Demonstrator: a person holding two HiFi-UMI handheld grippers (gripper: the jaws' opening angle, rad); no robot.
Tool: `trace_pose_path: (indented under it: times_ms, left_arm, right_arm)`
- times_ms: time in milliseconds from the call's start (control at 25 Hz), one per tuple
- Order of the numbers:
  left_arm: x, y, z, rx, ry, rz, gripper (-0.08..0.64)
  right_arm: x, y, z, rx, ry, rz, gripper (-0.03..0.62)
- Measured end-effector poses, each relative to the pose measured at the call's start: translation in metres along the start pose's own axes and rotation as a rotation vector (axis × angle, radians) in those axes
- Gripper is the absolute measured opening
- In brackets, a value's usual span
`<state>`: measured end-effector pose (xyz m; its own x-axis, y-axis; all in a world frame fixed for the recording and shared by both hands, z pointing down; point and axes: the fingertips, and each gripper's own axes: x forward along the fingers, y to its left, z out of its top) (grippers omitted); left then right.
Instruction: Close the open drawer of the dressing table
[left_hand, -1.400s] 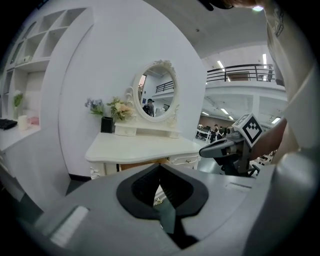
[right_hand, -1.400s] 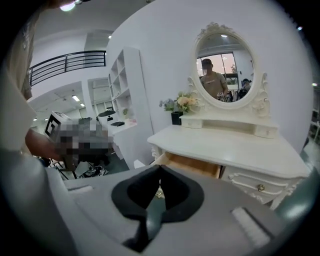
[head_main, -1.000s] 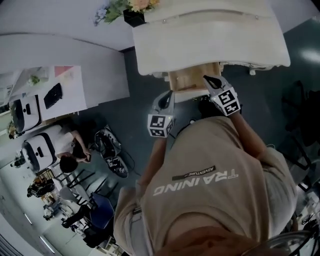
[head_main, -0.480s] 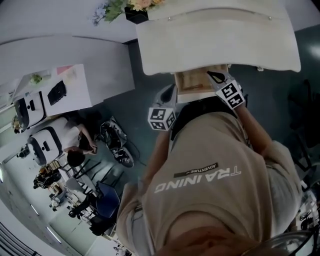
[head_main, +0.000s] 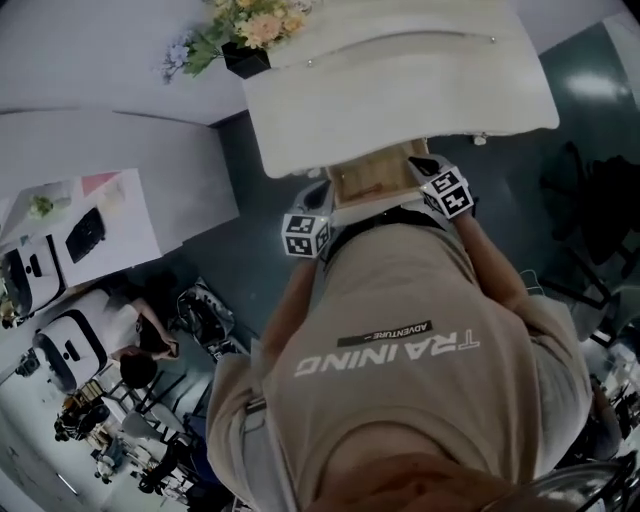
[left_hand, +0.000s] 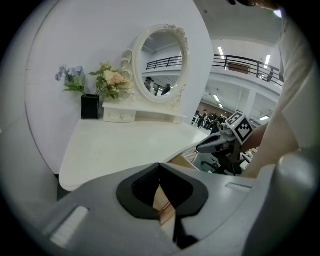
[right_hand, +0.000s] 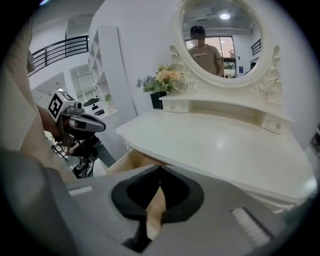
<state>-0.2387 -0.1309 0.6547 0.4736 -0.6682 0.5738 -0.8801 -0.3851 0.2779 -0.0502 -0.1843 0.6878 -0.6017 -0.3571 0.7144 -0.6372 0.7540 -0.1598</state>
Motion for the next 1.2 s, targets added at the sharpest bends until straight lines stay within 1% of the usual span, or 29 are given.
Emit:
trace_pose_path:
  times_ms: [80, 200, 320, 480, 600, 680, 800, 920, 1000, 1080, 1200]
  left_arm:
    - [0.01, 0.004, -0.016, -0.008, 0.047, -0.038, 0.0]
    - [0.019, -0.003, -0.053, -0.057, 0.135, -0.102, 0.0]
    - [0.022, -0.005, -0.077, -0.077, 0.186, -0.151, 0.0]
    - [0.011, -0.014, -0.106, -0.125, 0.232, -0.203, 0.0]
    - [-0.005, -0.012, -0.127, -0.145, 0.277, -0.196, 0.0]
    - [-0.016, -0.009, -0.144, -0.16, 0.316, -0.175, 0.0]
    - [-0.026, -0.003, -0.174, -0.186, 0.381, -0.142, 0.0]
    - [-0.026, 0.001, -0.199, -0.225, 0.436, -0.132, 0.0]
    - [-0.022, 0.002, -0.209, -0.248, 0.454, -0.14, 0.0]
    - [-0.016, 0.004, -0.216, -0.274, 0.467, -0.132, 0.0]
    - [-0.008, 0.009, -0.224, -0.327, 0.493, -0.106, 0.0]
  right_arm:
    - [0.006, 0.002, -0.017, 0.035, 0.031, -0.016, 0.005]
    - [0.008, 0.014, -0.059, 0.123, 0.106, -0.01, 0.005]
    - [0.016, 0.027, -0.09, 0.193, 0.154, 0.032, 0.005]
    - [0.016, 0.048, -0.138, 0.209, 0.212, 0.098, 0.005]
    - [0.014, 0.062, -0.168, 0.19, 0.299, 0.164, 0.005]
    - [0.017, 0.062, -0.187, 0.192, 0.353, 0.18, 0.005]
    - [0.024, 0.051, -0.21, 0.254, 0.402, 0.18, 0.005]
    - [0.032, 0.035, -0.214, 0.353, 0.417, 0.169, 0.005]
    - [0.037, 0.029, -0.208, 0.384, 0.429, 0.179, 0.005]
    - [0.039, 0.03, -0.206, 0.374, 0.459, 0.201, 0.005]
    - [0.039, 0.031, -0.209, 0.333, 0.499, 0.2, 0.005]
